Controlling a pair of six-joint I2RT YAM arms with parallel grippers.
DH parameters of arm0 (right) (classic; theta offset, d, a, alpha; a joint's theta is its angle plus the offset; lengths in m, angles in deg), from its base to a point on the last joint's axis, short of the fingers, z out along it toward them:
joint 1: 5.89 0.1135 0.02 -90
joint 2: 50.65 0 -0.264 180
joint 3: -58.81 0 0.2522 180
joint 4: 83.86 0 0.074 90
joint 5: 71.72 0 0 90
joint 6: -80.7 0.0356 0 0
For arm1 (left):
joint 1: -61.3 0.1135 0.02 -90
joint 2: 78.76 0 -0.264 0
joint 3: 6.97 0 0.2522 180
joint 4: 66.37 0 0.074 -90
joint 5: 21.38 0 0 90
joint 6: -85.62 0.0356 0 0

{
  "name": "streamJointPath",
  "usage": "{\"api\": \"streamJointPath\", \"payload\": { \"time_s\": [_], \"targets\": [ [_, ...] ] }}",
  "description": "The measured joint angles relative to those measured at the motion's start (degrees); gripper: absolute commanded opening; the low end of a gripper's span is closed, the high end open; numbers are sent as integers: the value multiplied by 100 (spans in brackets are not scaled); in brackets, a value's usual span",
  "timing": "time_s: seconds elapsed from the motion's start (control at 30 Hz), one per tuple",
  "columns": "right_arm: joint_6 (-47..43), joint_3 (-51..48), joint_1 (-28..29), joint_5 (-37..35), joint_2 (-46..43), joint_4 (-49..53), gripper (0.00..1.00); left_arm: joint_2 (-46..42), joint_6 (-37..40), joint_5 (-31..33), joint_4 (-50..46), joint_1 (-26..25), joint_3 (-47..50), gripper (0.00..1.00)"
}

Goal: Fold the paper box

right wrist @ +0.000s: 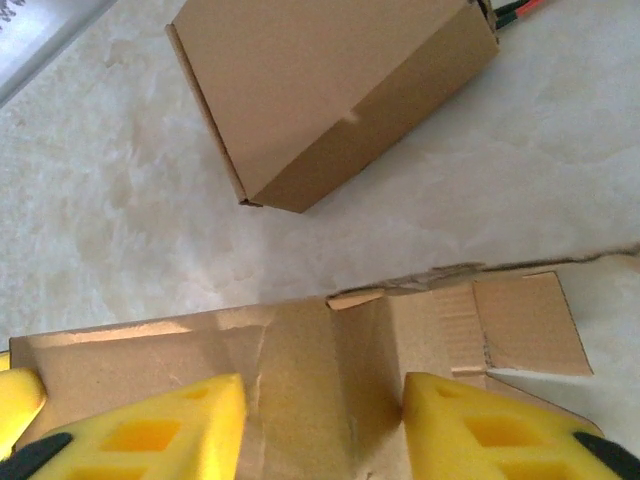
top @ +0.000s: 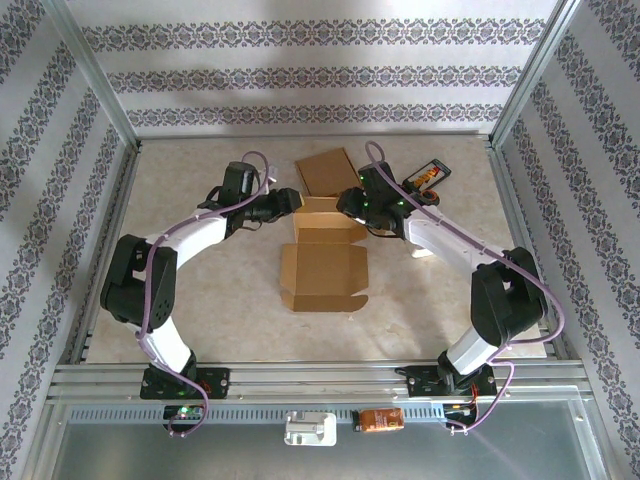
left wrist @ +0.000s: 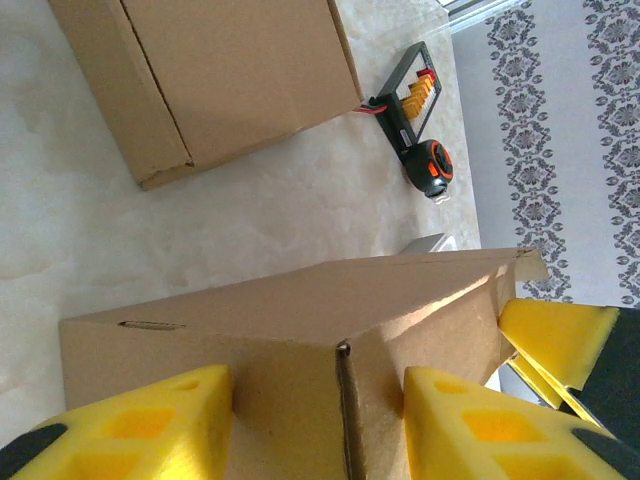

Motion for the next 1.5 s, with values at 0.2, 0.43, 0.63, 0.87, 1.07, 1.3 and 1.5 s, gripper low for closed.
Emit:
{"api": "streamJointPath", "payload": {
  "time_s": [0.2, 0.43, 0.63, 0.87, 1.07, 1.3, 1.5],
  "targets": [
    [-278, 13, 0, 162, -136, 229, 61, 7, 44, 68, -68, -35, -81, 46],
    [-275, -863, -111, -26, -1528, 236, 66, 90, 116, 98, -157, -59, -208, 46],
    [44, -2262, -66, -358, -1869, -417, 78, 90, 131, 101, -160, -72, -208, 46],
    [-114, -2435, 83, -636, -872, -1292, 82, 90, 179, 109, -221, -74, -245, 46],
    [-236, -2400, 94, -866, -111, -2210, 83, 90, 216, 107, -295, -74, -271, 46],
    [-251, -2406, 131, -990, 452, -3206, 63, 90, 286, 131, -350, -74, -293, 46],
    [-184, -2557, 262, -944, 466, -3812, 52, 90, 310, 210, -363, -79, -319, 46]
  ]
}}
